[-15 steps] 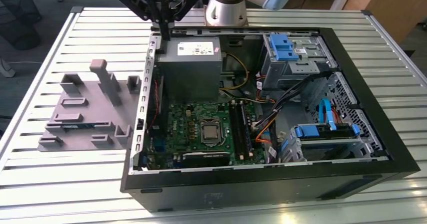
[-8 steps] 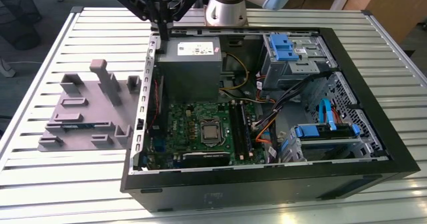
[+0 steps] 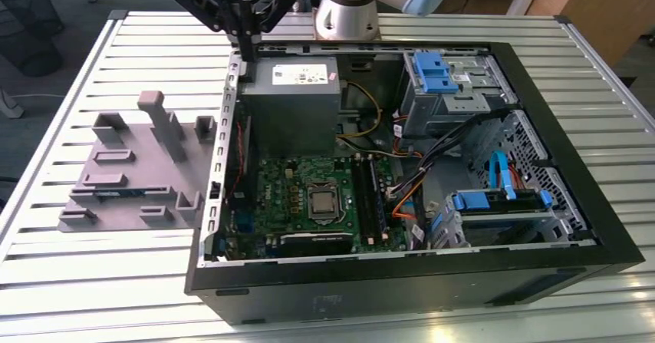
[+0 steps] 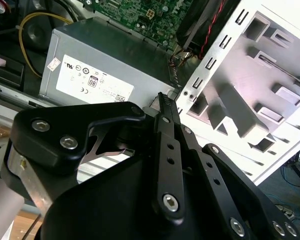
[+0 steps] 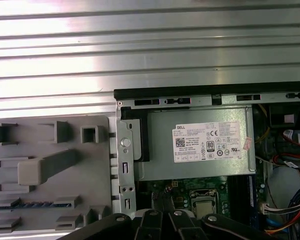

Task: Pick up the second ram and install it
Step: 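Reach for the second ram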

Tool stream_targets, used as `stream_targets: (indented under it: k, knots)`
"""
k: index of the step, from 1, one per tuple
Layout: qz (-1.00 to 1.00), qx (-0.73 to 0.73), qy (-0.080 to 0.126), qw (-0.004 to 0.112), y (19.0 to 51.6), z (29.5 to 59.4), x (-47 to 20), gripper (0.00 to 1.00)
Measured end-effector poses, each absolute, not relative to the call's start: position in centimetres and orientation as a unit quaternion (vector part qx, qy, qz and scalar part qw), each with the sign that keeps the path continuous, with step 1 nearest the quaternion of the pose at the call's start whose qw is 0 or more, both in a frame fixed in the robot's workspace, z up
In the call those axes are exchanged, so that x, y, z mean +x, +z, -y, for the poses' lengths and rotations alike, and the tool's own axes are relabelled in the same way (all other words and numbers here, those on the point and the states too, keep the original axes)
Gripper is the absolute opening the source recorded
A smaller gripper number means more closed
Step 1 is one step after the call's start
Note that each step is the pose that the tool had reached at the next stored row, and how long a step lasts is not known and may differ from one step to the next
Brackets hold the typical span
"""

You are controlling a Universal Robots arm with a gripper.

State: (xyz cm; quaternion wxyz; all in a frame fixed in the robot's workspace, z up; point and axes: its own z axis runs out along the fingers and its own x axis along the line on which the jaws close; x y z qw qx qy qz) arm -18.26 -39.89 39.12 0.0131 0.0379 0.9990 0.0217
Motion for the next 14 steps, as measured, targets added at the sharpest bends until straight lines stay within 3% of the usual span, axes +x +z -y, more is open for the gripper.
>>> stream_targets:
  k: [14]
  knots:
    - [-0.999,0.038,0.022,0.013,39.1,39.89,-19.22,0.11]
